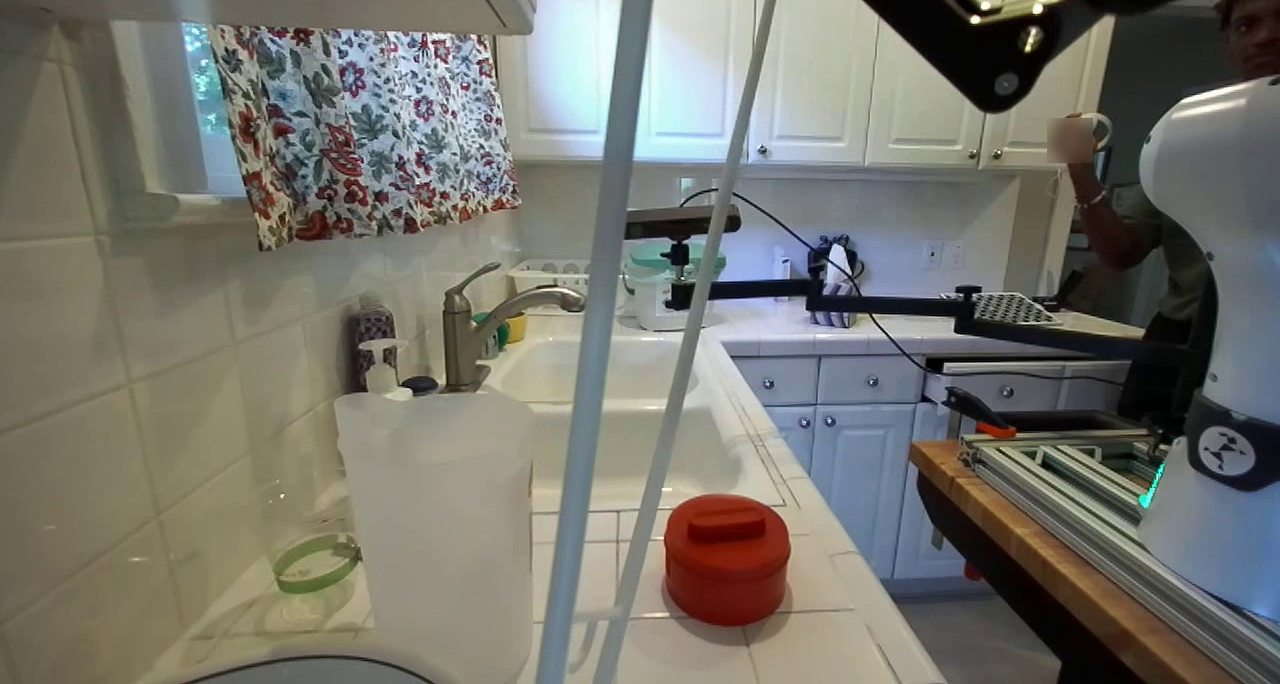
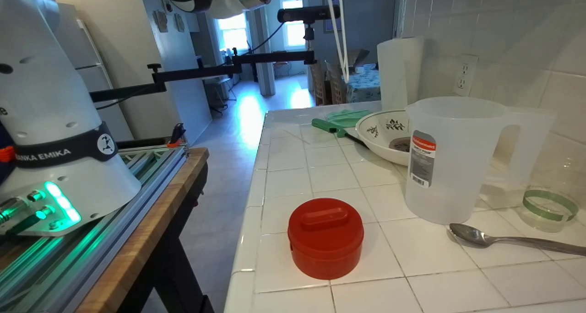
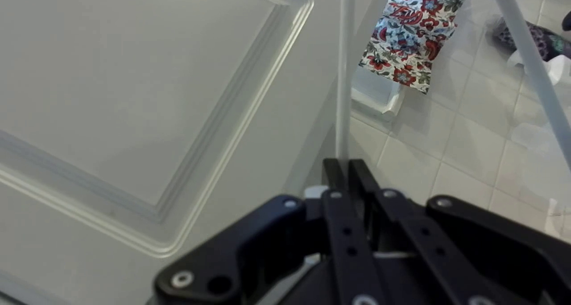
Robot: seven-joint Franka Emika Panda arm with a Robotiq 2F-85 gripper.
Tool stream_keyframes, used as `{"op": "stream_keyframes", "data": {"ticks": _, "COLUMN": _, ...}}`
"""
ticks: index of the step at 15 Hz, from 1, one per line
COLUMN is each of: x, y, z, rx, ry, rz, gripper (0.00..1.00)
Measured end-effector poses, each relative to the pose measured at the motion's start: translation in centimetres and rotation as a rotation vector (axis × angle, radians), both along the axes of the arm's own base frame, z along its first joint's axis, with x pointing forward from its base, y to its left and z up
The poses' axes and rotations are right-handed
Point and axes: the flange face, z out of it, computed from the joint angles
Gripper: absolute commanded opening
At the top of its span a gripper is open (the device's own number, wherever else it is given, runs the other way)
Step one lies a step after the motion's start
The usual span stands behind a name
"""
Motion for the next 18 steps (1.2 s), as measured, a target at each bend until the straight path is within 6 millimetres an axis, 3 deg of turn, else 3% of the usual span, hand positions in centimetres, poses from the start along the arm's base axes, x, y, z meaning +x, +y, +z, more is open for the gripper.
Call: {"op": "stream_keyframes", "data": {"ticks": 18, "x": -0.9, "y": 1.1, "z": 0.1, "rx": -0.008, "ry": -0.012, "rz": 0.026, "gripper": 0.02}}
